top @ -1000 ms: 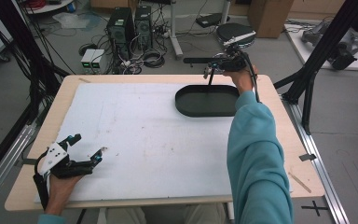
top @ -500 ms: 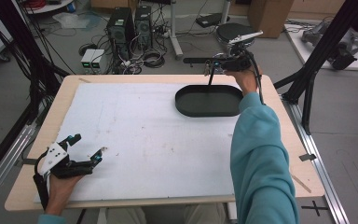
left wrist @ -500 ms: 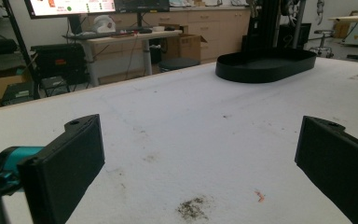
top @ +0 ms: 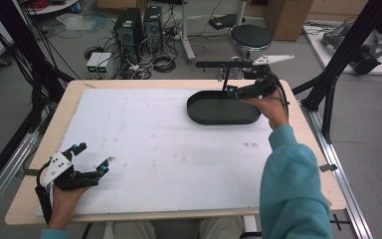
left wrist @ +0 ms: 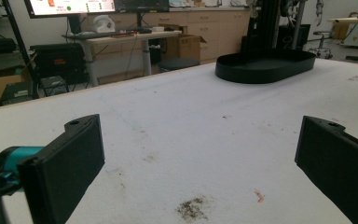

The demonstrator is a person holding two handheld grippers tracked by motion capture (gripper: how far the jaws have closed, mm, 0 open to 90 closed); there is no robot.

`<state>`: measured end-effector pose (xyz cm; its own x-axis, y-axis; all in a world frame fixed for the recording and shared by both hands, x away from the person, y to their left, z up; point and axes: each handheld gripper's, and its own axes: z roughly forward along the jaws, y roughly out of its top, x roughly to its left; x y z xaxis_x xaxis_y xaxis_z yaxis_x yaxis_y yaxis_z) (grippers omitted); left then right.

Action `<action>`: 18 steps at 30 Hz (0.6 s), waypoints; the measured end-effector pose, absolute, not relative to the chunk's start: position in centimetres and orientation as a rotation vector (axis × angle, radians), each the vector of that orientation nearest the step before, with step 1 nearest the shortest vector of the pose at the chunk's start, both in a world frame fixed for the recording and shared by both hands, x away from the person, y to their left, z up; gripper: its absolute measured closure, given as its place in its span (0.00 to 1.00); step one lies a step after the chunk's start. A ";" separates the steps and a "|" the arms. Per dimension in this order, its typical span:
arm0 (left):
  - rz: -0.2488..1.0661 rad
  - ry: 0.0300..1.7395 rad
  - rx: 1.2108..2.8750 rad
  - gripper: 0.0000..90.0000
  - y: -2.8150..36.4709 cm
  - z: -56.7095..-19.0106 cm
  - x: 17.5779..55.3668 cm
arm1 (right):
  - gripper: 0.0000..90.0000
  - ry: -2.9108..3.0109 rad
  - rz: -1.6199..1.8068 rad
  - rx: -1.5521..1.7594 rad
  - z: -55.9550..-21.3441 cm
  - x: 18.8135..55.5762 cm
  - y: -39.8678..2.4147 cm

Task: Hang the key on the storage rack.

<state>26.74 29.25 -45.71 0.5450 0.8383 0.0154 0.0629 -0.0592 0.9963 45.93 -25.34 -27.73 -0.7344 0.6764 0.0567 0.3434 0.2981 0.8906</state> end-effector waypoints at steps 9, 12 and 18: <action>0.766 0.804 1.511 0.02 29.3 -45.7 26.7 | 0.00 2.173 1.639 0.779 -32.1 39.8 -28.4; 0.763 0.804 1.510 0.02 29.3 -45.7 26.7 | 0.00 2.114 1.721 0.791 -34.4 38.2 -29.7; 0.766 0.807 1.503 0.02 29.3 -45.7 26.7 | 0.00 2.068 1.724 0.779 -38.1 36.0 -31.0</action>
